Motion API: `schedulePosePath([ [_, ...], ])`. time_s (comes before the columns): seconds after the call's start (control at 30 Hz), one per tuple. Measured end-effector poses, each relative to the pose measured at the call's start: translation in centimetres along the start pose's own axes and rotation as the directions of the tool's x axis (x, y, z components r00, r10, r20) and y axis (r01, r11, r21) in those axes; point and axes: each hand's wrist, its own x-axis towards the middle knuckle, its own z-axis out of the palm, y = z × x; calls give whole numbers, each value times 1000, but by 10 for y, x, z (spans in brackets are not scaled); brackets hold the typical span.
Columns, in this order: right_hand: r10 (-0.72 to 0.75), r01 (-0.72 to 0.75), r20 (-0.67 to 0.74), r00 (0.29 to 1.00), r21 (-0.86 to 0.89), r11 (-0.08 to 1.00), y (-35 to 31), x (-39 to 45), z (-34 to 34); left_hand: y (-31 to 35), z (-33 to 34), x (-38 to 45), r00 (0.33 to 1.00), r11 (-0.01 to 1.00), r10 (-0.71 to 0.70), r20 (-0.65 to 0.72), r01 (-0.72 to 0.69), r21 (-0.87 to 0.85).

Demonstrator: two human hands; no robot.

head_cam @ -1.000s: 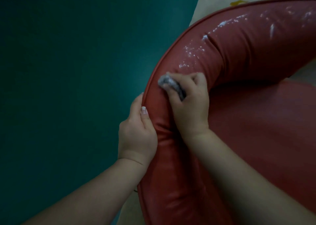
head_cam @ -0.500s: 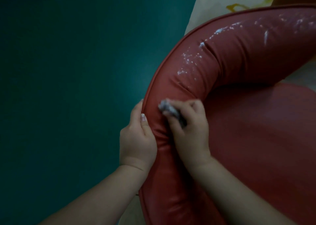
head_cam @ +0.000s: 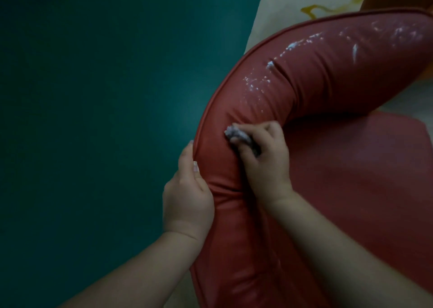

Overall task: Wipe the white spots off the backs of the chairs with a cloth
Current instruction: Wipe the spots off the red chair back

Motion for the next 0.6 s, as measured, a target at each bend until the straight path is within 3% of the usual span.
schedulePosePath([
  [0.07, -12, 9, -47, 999, -60, 998, 7, 35, -1, 0, 0, 0, 1000, 1000, 6, -1, -6, -3],
  [0.17, 64, -66, -159, 985, -7, 998, 9, 55, 5, -3, 1, 0, 1000, 1000, 15, -19, -15, -5],
  [0.33, 86, -82, -73, 994, 52, 995, -1, -12, 3, -3, -1, -2, 1000, 1000, 8, -13, -8, -18],
  [0.4, 53, -51, -45, 998, 51, 997, 1, 0, -1, -3, -1, -1, 1000, 1000, 2, -19, -3, -22],
  [0.53, 67, -67, -144, 987, 4, 998, 3, 55, 5, -5, 4, 2, 999, 1000, 24, -29, -24, -9],
  [0.6, 86, -85, -154, 984, 17, 996, 2, 43, 13, -8, 3, 1, 999, 1000, 17, -37, -17, -2],
])
